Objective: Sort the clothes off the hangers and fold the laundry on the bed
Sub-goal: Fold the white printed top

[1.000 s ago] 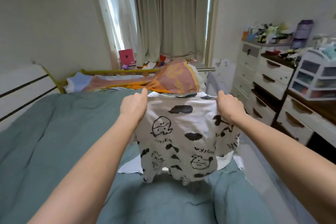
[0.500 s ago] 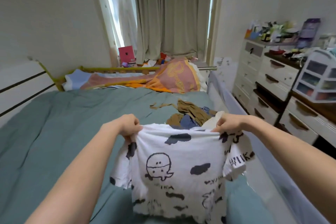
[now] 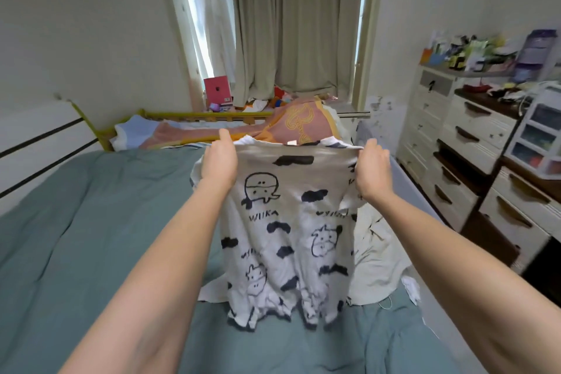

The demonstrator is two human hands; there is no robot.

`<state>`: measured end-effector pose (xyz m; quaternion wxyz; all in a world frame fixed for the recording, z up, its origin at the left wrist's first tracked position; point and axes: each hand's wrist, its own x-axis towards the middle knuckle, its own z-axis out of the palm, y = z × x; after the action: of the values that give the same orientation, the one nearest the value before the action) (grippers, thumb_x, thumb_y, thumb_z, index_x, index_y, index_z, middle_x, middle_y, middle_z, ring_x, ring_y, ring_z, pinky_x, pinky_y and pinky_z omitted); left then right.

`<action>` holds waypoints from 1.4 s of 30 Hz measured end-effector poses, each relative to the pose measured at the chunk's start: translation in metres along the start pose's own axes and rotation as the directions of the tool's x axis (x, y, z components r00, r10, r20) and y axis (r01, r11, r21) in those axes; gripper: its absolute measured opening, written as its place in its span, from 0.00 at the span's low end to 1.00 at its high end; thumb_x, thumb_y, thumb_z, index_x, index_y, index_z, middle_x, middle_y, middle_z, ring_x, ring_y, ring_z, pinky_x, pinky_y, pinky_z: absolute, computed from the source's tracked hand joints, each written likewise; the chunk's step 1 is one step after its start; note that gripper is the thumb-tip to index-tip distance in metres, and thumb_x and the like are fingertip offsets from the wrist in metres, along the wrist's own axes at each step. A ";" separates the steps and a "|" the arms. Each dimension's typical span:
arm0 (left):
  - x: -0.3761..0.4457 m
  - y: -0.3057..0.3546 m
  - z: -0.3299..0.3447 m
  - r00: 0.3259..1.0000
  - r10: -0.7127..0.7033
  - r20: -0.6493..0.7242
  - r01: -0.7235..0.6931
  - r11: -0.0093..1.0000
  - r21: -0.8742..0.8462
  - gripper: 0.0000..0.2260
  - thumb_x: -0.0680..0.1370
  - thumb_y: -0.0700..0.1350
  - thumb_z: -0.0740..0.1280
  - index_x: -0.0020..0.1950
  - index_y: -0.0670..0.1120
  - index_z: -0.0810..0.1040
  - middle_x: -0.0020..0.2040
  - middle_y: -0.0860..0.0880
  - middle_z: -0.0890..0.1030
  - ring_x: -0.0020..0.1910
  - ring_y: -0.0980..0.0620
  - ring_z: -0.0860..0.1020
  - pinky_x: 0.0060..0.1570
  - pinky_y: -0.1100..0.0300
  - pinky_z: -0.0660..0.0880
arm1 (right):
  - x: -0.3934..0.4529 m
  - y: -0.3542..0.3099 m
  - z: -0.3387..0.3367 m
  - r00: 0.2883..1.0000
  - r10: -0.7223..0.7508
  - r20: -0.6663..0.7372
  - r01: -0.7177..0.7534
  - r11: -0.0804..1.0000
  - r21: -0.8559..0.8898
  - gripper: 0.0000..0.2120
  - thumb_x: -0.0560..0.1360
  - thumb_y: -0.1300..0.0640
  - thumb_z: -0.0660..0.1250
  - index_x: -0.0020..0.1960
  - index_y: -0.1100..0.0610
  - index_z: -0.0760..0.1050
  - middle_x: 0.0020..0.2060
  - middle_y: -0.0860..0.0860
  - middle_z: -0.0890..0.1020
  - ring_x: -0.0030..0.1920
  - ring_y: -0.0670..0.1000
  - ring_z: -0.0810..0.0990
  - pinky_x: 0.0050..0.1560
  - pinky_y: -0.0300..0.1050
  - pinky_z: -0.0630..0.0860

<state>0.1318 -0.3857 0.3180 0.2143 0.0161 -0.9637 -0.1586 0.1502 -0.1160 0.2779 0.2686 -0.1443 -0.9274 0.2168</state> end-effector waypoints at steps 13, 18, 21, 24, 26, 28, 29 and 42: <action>-0.087 -0.037 0.014 0.984 0.140 0.107 -0.145 0.989 0.036 0.03 0.79 0.36 0.56 0.47 0.43 0.65 0.42 0.39 0.74 0.38 0.40 0.69 0.36 0.49 0.67 | -0.096 0.072 -0.011 0.965 -0.239 0.106 0.249 0.965 -0.086 0.08 0.81 0.61 0.52 0.42 0.57 0.63 0.43 0.60 0.73 0.49 0.60 0.70 0.39 0.52 0.64; -0.159 -0.075 0.038 0.931 0.111 0.347 -0.093 0.993 -0.067 0.04 0.79 0.40 0.62 0.44 0.45 0.74 0.46 0.41 0.79 0.46 0.39 0.76 0.44 0.52 0.73 | -0.159 0.107 -0.008 0.897 -0.240 0.371 0.287 0.955 -0.076 0.10 0.77 0.63 0.59 0.37 0.57 0.65 0.40 0.56 0.71 0.46 0.60 0.71 0.41 0.54 0.71; -0.210 -0.095 0.057 0.885 0.074 0.460 -0.051 0.997 -0.062 0.03 0.78 0.39 0.64 0.47 0.43 0.77 0.48 0.40 0.81 0.50 0.39 0.77 0.47 0.53 0.73 | -0.194 0.121 0.000 0.827 -0.208 0.522 0.290 0.954 -0.080 0.10 0.72 0.67 0.61 0.34 0.58 0.68 0.38 0.60 0.77 0.43 0.62 0.75 0.39 0.51 0.71; -0.264 -0.108 0.073 0.839 0.052 0.541 -0.022 0.998 -0.061 0.03 0.78 0.39 0.65 0.48 0.42 0.78 0.51 0.42 0.81 0.52 0.41 0.77 0.43 0.58 0.68 | -0.238 0.139 0.012 0.766 -0.145 0.626 0.284 0.950 -0.128 0.13 0.71 0.67 0.61 0.30 0.54 0.68 0.39 0.61 0.80 0.43 0.61 0.78 0.38 0.47 0.69; -0.299 -0.116 0.085 0.802 0.042 0.596 -0.018 0.999 -0.045 0.03 0.78 0.39 0.65 0.49 0.42 0.78 0.51 0.42 0.81 0.52 0.43 0.77 0.41 0.60 0.64 | -0.275 0.154 0.021 0.722 -0.101 0.684 0.296 0.939 -0.174 0.14 0.71 0.65 0.61 0.29 0.54 0.65 0.38 0.60 0.80 0.43 0.61 0.79 0.40 0.48 0.72; -0.329 -0.125 0.094 0.783 0.043 0.620 -0.018 0.999 -0.047 0.04 0.78 0.39 0.64 0.50 0.41 0.78 0.52 0.41 0.81 0.52 0.41 0.77 0.42 0.60 0.64 | -0.310 0.166 0.027 0.682 -0.063 0.729 0.326 0.918 -0.225 0.12 0.71 0.65 0.61 0.31 0.55 0.66 0.38 0.59 0.80 0.44 0.61 0.79 0.41 0.48 0.74; -0.344 -0.130 0.098 0.778 0.044 0.627 -0.011 0.998 -0.057 0.05 0.79 0.39 0.64 0.51 0.40 0.78 0.53 0.40 0.81 0.53 0.41 0.77 0.42 0.60 0.64 | -0.327 0.170 0.028 0.671 -0.052 0.740 0.339 0.909 -0.244 0.10 0.70 0.66 0.61 0.32 0.56 0.67 0.39 0.59 0.80 0.44 0.61 0.80 0.41 0.48 0.74; -0.531 -0.193 0.104 0.511 0.039 0.859 -0.121 0.992 0.027 0.06 0.77 0.35 0.63 0.50 0.39 0.80 0.53 0.42 0.81 0.53 0.44 0.78 0.43 0.63 0.67 | -0.539 0.187 0.018 0.521 0.075 0.851 0.476 0.801 -0.362 0.10 0.73 0.68 0.60 0.46 0.54 0.74 0.47 0.57 0.81 0.53 0.58 0.78 0.51 0.43 0.69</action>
<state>0.5633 -0.4851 -0.0485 -0.2817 -0.0995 -0.9495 -0.0957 0.6074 -0.1674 -0.0603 -0.2345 0.0192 -0.9703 -0.0555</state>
